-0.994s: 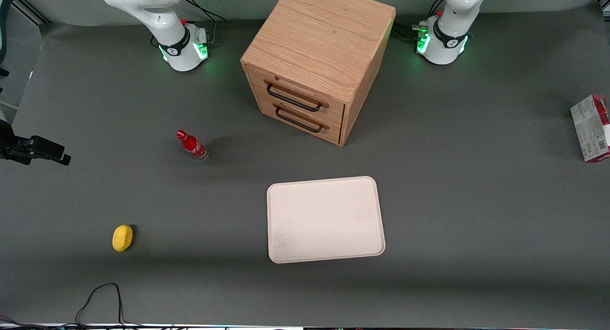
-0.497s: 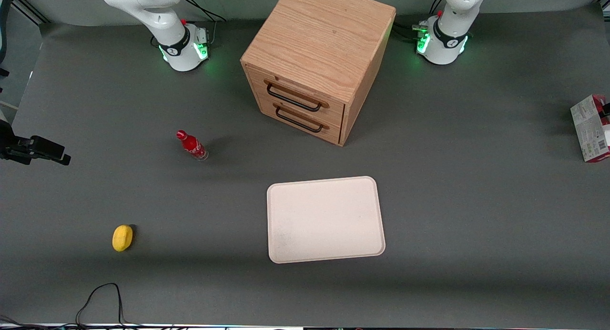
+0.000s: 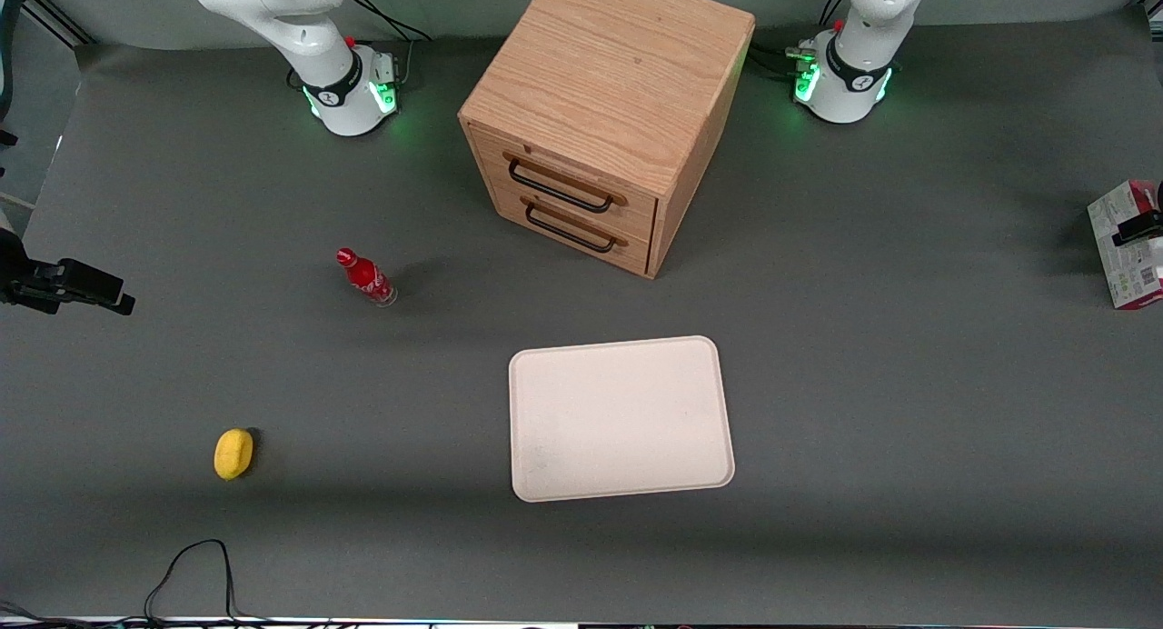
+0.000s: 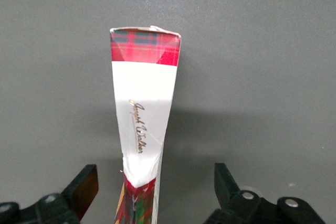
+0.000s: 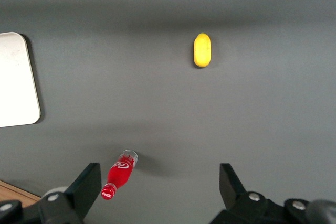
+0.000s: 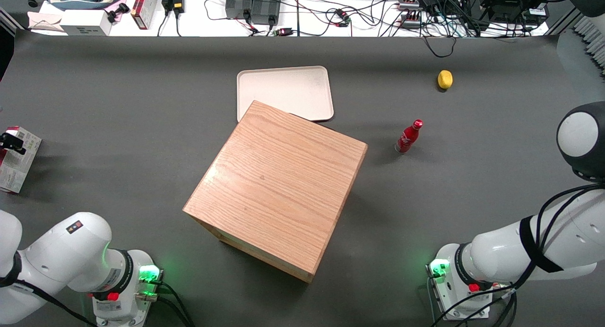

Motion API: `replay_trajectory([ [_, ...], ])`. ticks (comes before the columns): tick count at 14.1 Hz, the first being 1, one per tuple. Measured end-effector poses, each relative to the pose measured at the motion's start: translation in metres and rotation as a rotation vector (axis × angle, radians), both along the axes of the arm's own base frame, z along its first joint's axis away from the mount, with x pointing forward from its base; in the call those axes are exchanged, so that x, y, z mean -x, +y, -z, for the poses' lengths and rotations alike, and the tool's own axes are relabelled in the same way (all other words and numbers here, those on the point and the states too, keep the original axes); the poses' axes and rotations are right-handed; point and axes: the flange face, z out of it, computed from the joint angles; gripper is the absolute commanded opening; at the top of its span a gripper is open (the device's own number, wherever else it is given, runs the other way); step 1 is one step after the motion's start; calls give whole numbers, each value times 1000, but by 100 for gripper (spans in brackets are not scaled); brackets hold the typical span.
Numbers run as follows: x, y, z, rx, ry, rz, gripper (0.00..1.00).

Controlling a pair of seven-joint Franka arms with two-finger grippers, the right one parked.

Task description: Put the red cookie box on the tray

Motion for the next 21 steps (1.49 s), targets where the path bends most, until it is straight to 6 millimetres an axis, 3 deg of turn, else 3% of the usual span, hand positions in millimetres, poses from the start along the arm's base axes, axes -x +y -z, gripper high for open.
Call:
replay_trajectory([
  [4, -3, 4, -5, -10, -8, -1, 9],
  [5, -4, 5, -6, -12, -11, -1, 0],
  [12, -4, 7, -9, -17, -14, -2, 0],
  [14, -9, 11, -24, -12, -6, -3, 0],
  [16, -20, 15, -70, 19, 33, 0, 0],
  [17, -29, 15, -106, 34, 55, 4, 0],
  [19, -49, 8, -194, 46, 81, 22, 0],
  [21, -66, -12, -276, 27, 92, 57, 0],
])
